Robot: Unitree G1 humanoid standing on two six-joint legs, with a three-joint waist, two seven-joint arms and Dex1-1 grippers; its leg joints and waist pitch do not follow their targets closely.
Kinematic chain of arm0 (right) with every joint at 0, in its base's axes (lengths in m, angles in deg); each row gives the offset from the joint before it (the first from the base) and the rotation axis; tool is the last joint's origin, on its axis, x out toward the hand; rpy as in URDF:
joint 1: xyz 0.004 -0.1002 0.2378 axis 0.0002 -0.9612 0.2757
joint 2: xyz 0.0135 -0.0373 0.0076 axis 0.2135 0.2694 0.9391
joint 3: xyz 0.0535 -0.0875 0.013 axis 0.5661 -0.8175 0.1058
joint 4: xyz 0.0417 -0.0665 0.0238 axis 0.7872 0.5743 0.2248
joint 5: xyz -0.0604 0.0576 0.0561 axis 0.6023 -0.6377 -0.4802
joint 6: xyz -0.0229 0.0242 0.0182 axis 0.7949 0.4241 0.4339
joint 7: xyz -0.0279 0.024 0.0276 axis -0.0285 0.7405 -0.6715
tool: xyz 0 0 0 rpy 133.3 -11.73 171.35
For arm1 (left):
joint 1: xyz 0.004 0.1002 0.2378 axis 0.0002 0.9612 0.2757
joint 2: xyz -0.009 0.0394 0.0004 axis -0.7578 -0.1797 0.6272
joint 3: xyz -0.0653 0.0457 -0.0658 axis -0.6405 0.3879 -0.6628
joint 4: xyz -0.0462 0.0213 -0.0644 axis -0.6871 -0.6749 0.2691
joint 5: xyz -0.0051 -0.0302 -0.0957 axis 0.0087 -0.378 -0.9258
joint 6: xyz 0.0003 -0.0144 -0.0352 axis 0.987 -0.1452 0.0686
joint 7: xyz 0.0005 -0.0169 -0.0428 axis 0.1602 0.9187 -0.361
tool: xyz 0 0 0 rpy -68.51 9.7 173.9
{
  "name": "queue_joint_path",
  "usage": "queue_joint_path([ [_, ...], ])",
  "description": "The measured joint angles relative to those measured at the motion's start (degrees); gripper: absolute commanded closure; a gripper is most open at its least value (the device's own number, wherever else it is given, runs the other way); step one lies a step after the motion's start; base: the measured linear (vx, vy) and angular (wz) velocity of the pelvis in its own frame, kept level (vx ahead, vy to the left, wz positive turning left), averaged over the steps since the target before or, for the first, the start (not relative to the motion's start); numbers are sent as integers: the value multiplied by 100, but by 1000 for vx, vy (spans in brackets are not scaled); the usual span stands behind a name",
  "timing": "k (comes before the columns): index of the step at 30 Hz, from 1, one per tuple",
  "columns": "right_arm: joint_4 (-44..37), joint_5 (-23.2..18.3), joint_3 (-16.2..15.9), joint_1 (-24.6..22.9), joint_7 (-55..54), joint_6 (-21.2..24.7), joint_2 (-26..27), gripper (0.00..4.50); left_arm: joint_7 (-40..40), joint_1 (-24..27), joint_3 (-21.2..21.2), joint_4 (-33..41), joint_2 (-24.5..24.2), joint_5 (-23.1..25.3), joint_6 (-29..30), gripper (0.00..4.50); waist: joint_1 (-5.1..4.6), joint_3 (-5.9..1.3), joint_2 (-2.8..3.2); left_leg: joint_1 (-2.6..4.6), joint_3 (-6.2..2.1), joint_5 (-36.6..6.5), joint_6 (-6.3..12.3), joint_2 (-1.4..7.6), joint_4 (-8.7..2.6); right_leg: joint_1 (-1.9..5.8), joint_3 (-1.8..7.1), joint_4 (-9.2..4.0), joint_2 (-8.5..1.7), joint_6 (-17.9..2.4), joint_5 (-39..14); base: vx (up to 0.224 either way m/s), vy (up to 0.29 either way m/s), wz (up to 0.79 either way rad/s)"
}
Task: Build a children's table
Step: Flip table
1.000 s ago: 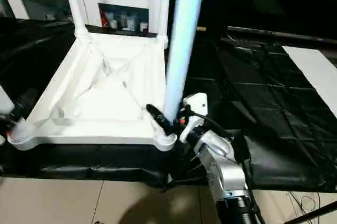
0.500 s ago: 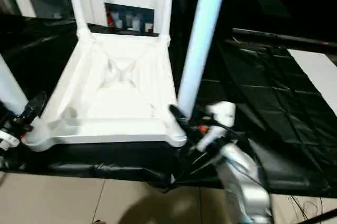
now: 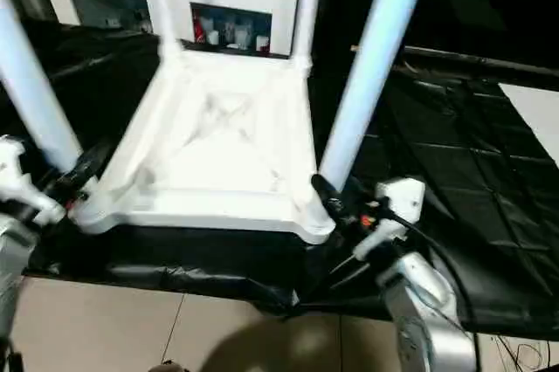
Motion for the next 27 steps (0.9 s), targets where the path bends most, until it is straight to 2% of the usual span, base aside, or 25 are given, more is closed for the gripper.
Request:
queue_joint_path([
  [9,-95,17,179,-89,-27,-21,-79,268,-13,-60,198,-34,140,70,-51,244,-28,-4,45,-4,11,0,1,0,1,2,6,0,-4,-10,-15,0,0,0],
  [10,-107,5,178,-103,-21,-20,-91,233,-36,-62,213,-34,139,99,-50,244,-37,-6,51,-4,10,0,1,0,1,3,6,0,-4,-10,-16,0,0,0],
  [11,-118,-8,175,-117,-11,-21,-107,233,-63,-63,220,-34,139,108,-46,244,-41,-7,56,-3,11,0,1,0,1,3,6,0,-5,-10,-16,0,0,0],
  [13,-121,-32,142,-119,-9,-21,-110,196,-141,-77,229,-35,143,150,-10,246,-45,-6,64,-2,11,0,1,0,2,4,6,2,-5,0,-22,0,0,0],
  [15,-123,-80,118,-119,8,-17,-102,188,-222,-101,230,-35,151,202,42,247,-47,-6,76,-1,10,0,1,0,2,5,6,2,-5,14,-30,0,0,0],
  [18,-142,-97,78,-121,24,-5,-103,154,-353,-144,231,-43,173,234,134,247,-52,-10,96,0,11,0,1,-1,2,6,7,4,-5,16,-31,0,0,0],
  [27,-248,-116,76,-117,-1,182,-209,145,-475,-171,247,-43,218,269,234,248,-54,-22,135,-1,10,0,1,-2,2,11,8,7,-6,17,-31,0,0,0],
])
